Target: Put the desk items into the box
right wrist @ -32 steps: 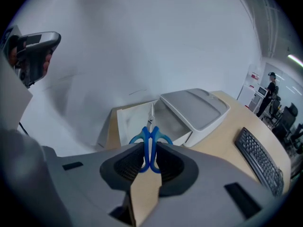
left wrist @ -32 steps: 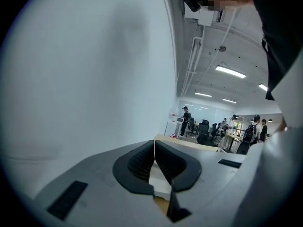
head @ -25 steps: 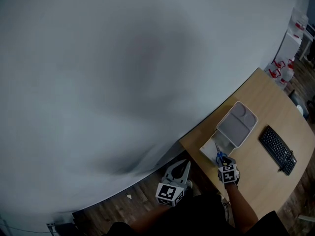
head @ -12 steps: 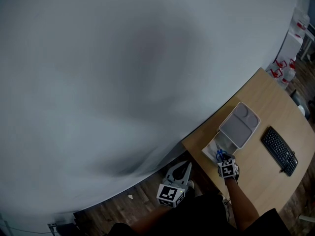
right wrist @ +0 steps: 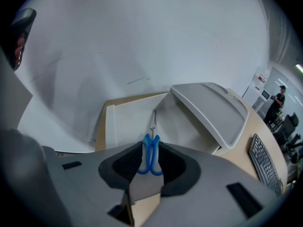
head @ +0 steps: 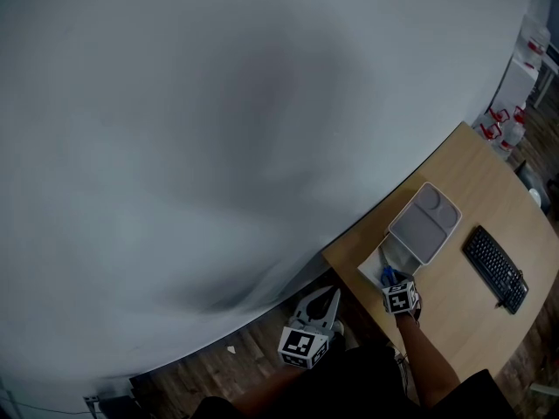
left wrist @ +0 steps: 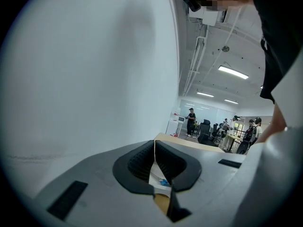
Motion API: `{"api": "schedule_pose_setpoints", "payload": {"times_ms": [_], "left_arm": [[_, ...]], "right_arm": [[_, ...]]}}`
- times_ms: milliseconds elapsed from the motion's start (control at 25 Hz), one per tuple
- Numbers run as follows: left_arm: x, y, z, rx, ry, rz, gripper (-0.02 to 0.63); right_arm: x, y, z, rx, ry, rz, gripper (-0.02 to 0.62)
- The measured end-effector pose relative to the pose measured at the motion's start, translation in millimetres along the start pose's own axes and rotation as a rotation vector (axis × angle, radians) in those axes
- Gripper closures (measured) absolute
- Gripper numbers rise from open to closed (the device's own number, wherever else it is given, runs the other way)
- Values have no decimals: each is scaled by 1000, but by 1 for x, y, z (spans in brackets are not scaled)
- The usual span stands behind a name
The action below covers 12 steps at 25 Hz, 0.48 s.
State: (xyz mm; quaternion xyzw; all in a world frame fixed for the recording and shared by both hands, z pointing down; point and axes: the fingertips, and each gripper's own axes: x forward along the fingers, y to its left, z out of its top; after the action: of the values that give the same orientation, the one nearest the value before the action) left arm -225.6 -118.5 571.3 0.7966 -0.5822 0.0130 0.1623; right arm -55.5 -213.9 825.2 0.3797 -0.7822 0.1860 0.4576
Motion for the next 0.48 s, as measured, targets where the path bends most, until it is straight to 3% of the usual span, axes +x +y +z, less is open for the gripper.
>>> {"api": "schedule_pose_setpoints", "payload": {"times_ms": [280,480], "left_arm": [[0,-11,0,8,6,-21,588],[2,-20,4,9,-11,-34,588]], "right_arm": [[-11,1,5,73,-37,38,410],[-36,-6,22,160,-150,66,410]]}}
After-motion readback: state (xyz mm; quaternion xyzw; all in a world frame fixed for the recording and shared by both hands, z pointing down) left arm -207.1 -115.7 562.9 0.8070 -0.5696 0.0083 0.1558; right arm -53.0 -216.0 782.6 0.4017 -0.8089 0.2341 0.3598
